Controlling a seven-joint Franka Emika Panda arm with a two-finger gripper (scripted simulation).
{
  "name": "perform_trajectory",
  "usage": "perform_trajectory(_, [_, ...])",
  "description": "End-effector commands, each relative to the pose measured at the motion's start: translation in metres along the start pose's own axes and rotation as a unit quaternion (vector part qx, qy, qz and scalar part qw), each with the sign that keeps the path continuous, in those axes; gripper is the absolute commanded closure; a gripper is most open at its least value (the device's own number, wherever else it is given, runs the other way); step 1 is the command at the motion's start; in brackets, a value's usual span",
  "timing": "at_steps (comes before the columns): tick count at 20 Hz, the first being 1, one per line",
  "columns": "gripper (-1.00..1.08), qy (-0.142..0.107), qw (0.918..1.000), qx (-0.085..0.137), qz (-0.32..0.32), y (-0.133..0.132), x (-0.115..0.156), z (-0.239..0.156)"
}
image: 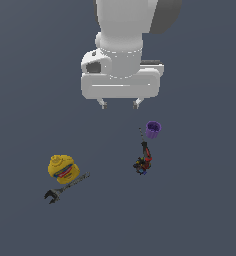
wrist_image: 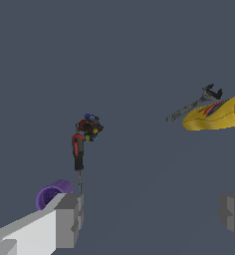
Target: Pick up a designated object from a clutter of objects.
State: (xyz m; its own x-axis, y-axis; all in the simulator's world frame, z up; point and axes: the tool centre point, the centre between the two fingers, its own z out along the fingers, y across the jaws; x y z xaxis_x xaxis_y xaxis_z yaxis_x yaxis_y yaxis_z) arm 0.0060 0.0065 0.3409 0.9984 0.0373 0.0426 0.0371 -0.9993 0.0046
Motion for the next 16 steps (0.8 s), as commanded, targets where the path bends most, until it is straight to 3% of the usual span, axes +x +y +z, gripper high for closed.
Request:
perform_trajectory(1, [-0.92,0.000,1.0000,0.000,0.001,0.000,0.000,0.001])
perform_trajectory(16, [-0.92,-0.004,0.9973,0.001,0.074,-0.019,0.021,0.046])
